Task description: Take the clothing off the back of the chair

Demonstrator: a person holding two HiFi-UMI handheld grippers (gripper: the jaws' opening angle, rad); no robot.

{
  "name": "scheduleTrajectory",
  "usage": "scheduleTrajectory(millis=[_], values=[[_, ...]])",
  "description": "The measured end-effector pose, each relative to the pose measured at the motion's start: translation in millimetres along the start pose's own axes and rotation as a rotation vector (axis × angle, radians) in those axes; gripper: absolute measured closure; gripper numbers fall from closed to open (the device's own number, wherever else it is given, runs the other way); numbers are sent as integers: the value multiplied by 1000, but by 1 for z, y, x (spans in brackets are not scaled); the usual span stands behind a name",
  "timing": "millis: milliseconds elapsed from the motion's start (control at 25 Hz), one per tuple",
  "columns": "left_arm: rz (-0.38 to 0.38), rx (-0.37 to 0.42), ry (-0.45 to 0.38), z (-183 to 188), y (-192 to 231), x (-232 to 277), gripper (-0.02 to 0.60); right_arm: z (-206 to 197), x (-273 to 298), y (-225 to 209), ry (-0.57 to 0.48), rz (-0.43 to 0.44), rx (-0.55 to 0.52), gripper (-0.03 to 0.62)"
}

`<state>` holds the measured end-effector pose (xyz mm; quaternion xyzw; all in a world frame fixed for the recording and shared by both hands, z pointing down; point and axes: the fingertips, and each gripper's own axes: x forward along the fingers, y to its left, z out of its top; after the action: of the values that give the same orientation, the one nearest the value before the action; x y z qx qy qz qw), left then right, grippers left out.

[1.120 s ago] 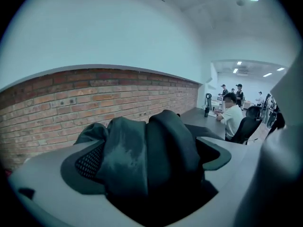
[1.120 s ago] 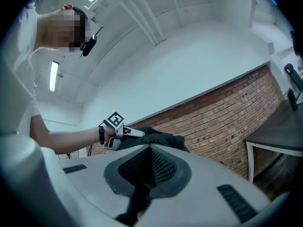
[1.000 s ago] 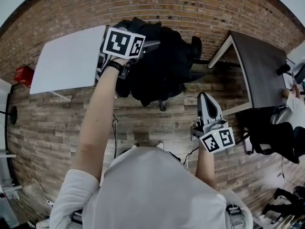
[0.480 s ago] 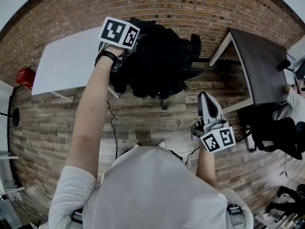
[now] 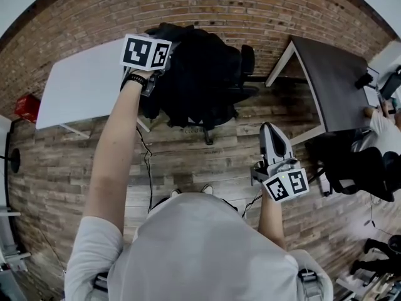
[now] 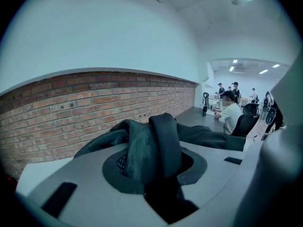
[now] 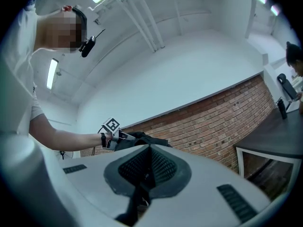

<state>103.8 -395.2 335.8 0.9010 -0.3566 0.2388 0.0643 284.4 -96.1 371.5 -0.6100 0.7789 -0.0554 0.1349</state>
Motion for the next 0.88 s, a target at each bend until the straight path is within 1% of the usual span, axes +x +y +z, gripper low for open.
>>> scheduleTrajectory(millis=[80, 160, 280, 400, 480, 680, 880], values=[[-17, -35, -22, 2, 2, -4, 450, 0, -2, 1, 0, 0, -3, 576], [-8, -73, -56, 3, 6, -9, 465, -1, -2, 3, 4, 5, -1, 576], [16, -90, -92, 8, 8, -15, 487, -3, -2, 5, 7, 12, 1, 576], [18, -104, -124, 13, 7, -21, 493, 0, -2, 5, 1, 14, -4, 576], [26, -106, -162, 16, 9, -28, 494, 2, -1, 5, -4, 16, -9, 576], [83, -69, -287, 31, 13, -49, 494, 2, 1, 4, -5, 26, -11, 576], [90, -69, -352, 45, 14, -65, 495, 1, 7, 2, 2, 41, -9, 576]])
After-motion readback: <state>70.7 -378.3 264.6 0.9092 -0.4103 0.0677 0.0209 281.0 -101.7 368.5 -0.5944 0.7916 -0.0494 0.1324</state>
